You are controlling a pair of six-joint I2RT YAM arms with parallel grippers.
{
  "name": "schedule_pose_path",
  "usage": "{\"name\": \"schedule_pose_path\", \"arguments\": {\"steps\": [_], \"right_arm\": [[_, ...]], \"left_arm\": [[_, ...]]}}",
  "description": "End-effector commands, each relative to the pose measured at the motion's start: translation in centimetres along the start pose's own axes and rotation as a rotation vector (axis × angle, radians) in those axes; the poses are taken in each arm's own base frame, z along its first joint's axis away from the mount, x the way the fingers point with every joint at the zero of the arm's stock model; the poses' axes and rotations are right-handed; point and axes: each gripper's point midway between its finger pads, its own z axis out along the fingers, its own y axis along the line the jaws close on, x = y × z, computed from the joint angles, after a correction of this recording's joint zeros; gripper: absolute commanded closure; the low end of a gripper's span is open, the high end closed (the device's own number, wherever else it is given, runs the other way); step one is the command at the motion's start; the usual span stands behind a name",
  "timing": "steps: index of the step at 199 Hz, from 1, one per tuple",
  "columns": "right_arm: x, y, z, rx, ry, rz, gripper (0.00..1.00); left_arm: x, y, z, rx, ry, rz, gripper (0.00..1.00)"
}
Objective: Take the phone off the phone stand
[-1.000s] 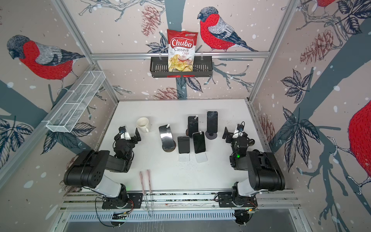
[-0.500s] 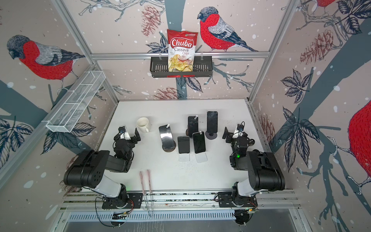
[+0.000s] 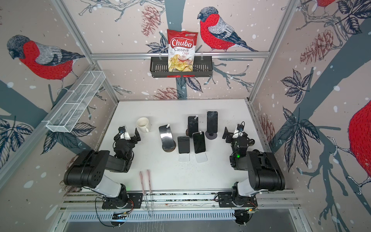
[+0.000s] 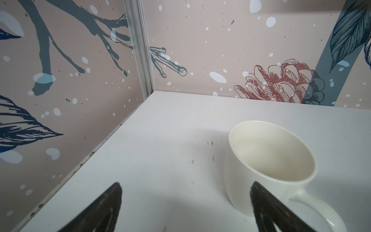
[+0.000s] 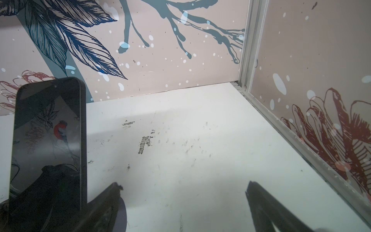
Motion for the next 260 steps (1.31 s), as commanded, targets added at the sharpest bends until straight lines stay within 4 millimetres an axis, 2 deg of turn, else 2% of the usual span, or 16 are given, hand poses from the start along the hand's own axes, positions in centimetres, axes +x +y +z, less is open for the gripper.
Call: {"name": "schedule_pose_path", "arguments": {"steps": [1,34,67,89,110,131,155,189,214,238,260], "right_arm": [[-0.3,-0.1,0.0,0.003,-0.011,-0.001,0.01],[-0.3,-0.4,0.2,0.025,0.002,0.005,0.01],[-1.2,-1.1,-0.3,0.063,-0.022,0.022,0.01],[-1.9,-1.9,-0.1,0.115,0.016,0.042,0.01],[-2.6,-3.7,0.3,0.23,0.065,0.108,0.01],[-3.8,-6.1,-0.6,0.383,0.042,0.212,0.01],[-4.8,-6.9,-1.2,0.423,0.049,0.326,0.01],[-4.7,-5.2,-0.8,0.307,0.139,0.39,0.01],[-4.5,-4.5,-1.0,0.279,0.179,0.412,0.01],[-4.3,-3.9,-1.0,0.278,0.253,0.388,0.01],[-4.0,-2.8,-0.8,0.271,0.32,0.343,0.01]], "left_arm": [[-0.8,0.0,0.0,0.002,-0.031,-0.009,0.02],[-0.9,-0.7,-0.5,0.044,-0.046,0.009,0.02],[-2.9,0.7,-2.6,-0.008,-0.126,-0.03,0.02],[-3.8,0.9,-3.0,-0.014,-0.112,-0.047,0.02],[-4.4,0.8,-2.7,-0.009,-0.066,-0.083,0.02],[-5.6,0.7,-3.1,0.0,-0.066,-0.148,0.02],[-6.7,0.4,-3.5,0.021,-0.043,-0.237,0.02],[-8.1,-2.4,-4.1,0.118,0.01,-0.272,0.02],[-7.8,-4.8,-4.3,0.18,0.09,-0.305,0.02],[-7.5,-8.3,-5.3,0.302,0.156,-0.346,0.02],[-7.9,-11.5,-6.5,0.423,0.199,-0.374,0.02]]}}
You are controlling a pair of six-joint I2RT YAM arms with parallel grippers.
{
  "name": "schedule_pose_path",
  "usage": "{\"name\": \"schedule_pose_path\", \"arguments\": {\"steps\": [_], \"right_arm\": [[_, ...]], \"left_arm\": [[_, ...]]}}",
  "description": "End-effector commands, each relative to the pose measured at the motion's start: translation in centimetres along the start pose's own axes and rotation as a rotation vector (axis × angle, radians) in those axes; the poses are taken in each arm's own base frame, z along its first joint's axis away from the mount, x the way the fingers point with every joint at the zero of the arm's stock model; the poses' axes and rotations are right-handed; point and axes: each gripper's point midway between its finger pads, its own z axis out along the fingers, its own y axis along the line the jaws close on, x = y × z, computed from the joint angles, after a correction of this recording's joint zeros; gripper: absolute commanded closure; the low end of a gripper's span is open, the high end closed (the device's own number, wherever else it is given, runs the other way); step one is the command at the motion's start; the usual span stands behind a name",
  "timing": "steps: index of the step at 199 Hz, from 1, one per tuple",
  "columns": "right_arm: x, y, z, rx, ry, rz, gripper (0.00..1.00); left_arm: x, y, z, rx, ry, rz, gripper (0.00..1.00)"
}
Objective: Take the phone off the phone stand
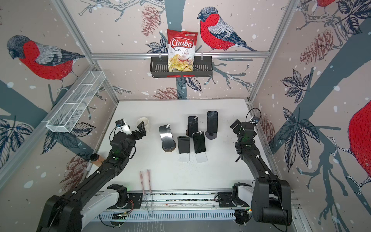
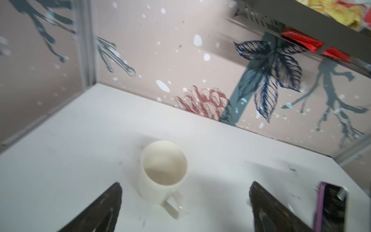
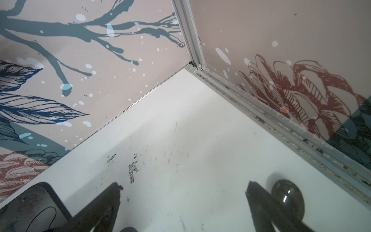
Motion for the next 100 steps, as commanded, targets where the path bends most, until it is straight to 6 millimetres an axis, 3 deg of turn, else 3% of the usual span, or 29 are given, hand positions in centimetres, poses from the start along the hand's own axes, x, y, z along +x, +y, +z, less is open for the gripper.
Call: {"name": "schedule_pose_path", "arguments": {"steps": [1,15,47,74,100], "right_arm": [[2.1,0.5,-0.1,0.02,0.117,-0.049,0.01],[2.6,1.8,-0.3,0.0,0.148,-0.093,0.01],[3.4,5.5,-1.3,-0.085,0.194,-0.162,0.01],[3.4,7.8,-2.6,-0.134,0.208,-0.192,0.01],[3.5,9.3,-4.1,-0.203,0.227,-0.211,0.01]], "left_arm": [[1.6,-3.0,-0.2,0.112,0.098,-0.061,0.02],[1.7,-4.6,-0.4,0.164,0.129,-0.068,0.02],[0.0,-7.9,-1.3,0.271,0.106,-0.072,0.02],[-1.3,-9.5,-2.3,0.359,0.074,-0.136,0.02],[-0.8,-10.1,-2.4,0.386,0.112,-0.176,0.02]]}}
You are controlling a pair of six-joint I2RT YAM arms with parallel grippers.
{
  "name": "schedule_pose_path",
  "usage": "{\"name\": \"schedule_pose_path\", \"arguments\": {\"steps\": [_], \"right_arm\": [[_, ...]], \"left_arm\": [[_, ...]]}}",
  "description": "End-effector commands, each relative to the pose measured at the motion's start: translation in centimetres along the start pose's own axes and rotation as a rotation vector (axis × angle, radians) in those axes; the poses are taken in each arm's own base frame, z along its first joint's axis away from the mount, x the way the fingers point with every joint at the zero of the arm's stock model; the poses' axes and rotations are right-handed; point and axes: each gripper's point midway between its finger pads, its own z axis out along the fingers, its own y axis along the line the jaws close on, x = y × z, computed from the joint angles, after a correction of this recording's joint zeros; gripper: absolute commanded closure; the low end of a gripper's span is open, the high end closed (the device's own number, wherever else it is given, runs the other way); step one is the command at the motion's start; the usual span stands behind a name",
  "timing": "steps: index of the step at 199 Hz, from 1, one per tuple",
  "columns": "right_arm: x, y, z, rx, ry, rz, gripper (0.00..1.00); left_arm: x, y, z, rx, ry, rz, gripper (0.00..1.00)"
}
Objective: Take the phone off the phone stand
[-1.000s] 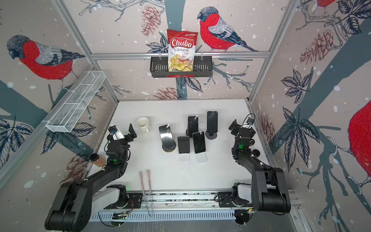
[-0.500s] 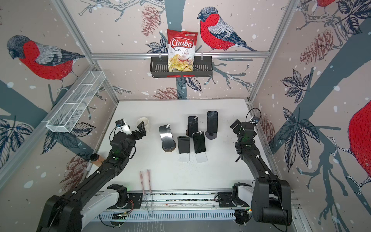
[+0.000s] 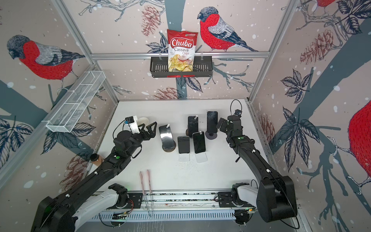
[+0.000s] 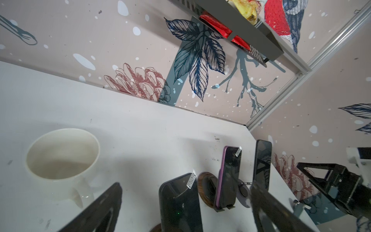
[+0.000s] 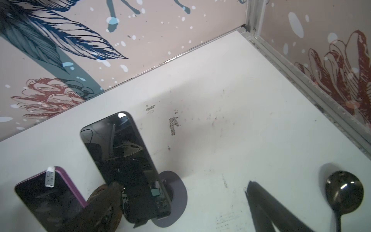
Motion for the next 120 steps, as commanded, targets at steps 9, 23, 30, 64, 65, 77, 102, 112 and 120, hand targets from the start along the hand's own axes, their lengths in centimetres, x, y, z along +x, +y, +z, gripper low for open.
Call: {"name": "schedule_pose_path", "arguments": {"steps": [9,23,30,64,65,77,102,112,120], "right_arm": [[0.5,1.3,-1.4,-0.059,0.038,-0.036,0.01],[0.3,1.6,-2.0,-0.077,0.04,-0.029,0.01],[0.1,1.8,-2.4,-0.09,0.036,-0.027,0.01],[0.2,3.4,-3.4,-0.189,0.037,-0.052,0.01],[0.2,3.4,-3.4,-0.189,0.038,-0.052,0.01],[0.5,3.7,-3.6,-0.196,0.048,-0.06,0.01],[1.3,4.9,-4.1,-0.227,0.064,-0.091,0.01],[1.8,5.4,-4.5,-0.244,0.066,-0.104,0.01],[2.0,5.8,-4.9,-0.256,0.062,-0.111,0.01]], "left_arm": [[0.1,-1.5,0.1,0.07,0.021,-0.064,0.02],[0.7,-1.8,0.4,0.083,0.05,-0.076,0.02],[0.9,-2.1,0.5,0.092,0.061,-0.077,0.02],[1.4,-3.6,1.3,0.117,0.096,-0.061,0.02],[1.4,-3.7,1.3,0.12,0.096,-0.061,0.02],[1.4,-4.2,1.5,0.129,0.104,-0.056,0.02],[1.7,-5.3,2.0,0.16,0.117,-0.053,0.02],[1.7,-5.8,2.2,0.173,0.125,-0.048,0.02],[1.9,-6.0,2.4,0.178,0.135,-0.043,0.02]]}}
